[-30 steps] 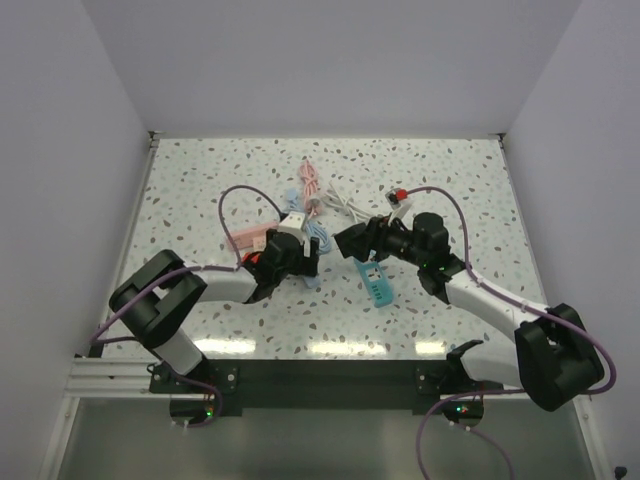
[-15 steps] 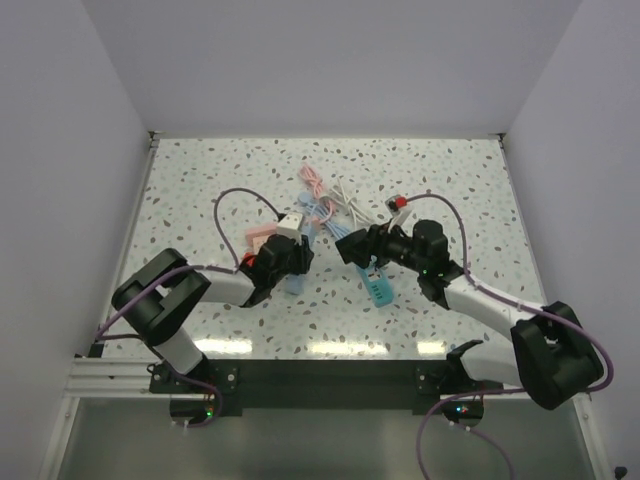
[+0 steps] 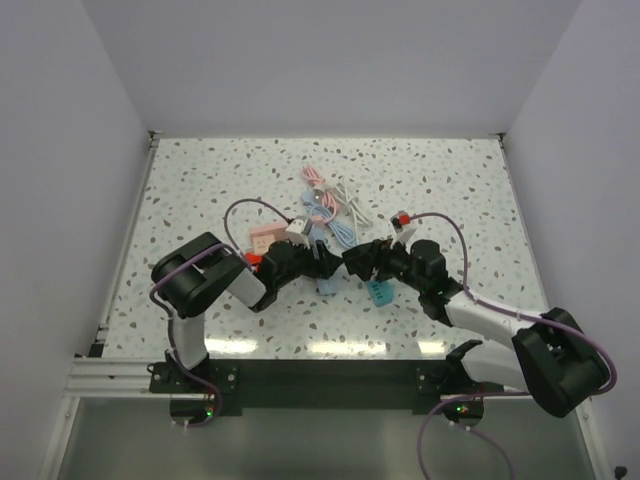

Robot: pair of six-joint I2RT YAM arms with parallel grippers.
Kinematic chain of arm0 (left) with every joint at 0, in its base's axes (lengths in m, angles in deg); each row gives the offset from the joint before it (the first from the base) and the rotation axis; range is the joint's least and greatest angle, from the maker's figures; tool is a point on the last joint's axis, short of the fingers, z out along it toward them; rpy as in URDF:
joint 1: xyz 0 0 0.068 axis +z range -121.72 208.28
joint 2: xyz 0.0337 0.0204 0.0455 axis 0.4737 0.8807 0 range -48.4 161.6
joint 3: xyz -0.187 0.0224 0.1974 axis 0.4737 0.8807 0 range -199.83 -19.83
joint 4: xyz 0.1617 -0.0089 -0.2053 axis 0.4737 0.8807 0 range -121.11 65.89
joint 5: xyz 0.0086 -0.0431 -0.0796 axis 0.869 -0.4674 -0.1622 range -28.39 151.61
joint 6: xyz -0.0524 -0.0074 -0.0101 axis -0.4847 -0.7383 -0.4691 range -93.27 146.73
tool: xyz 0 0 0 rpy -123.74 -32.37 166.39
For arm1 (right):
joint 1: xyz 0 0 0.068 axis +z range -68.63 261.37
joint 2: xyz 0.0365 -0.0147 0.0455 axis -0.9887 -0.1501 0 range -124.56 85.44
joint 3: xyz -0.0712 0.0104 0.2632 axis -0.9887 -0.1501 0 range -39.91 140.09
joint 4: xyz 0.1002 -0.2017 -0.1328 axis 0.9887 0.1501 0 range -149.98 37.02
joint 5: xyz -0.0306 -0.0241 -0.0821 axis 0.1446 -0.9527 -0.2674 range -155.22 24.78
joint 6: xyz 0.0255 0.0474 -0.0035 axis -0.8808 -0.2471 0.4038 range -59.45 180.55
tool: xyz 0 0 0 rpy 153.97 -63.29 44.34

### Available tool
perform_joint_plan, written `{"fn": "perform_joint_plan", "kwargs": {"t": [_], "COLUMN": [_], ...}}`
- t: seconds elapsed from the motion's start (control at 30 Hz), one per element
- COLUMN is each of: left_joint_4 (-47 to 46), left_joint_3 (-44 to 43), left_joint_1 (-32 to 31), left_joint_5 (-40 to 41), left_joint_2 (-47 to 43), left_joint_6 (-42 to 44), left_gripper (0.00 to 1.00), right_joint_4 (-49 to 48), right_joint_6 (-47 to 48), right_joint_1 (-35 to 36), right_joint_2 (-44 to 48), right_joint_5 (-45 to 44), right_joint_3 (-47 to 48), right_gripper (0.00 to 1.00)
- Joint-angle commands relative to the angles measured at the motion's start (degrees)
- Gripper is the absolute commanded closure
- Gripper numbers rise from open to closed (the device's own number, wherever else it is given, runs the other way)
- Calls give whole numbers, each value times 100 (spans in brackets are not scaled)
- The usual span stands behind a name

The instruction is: Insert the plug

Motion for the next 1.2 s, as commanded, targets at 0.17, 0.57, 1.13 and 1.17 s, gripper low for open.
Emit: {"fn": "perform_joint_plan", "kwargs": {"t": [0.17, 0.57, 1.13, 1.17], "left_joint_4": [348, 1358, 1404, 1421], "left_joint_3": [149, 1080, 1371, 1354], "left_joint_1": [-67, -67, -67, -67], "left_joint_5": [223, 1155, 1481, 1472], "left_joint_2": [-152, -1803, -2465, -2404], "left_joint_6": [343, 537, 836, 853], "left_gripper": [2, 0, 0, 0], "right_joint_4": [155, 402, -328, -397], "right_joint_6": [86, 393, 525, 499], "right_joint_1": [44, 394, 1362, 1380], "right_joint_2": [431, 528, -738, -764], "right_joint_5": [-534, -560, -1123, -1114], "right_joint_3": [271, 358, 614, 614], "right_gripper": [100, 100, 100, 100]}}
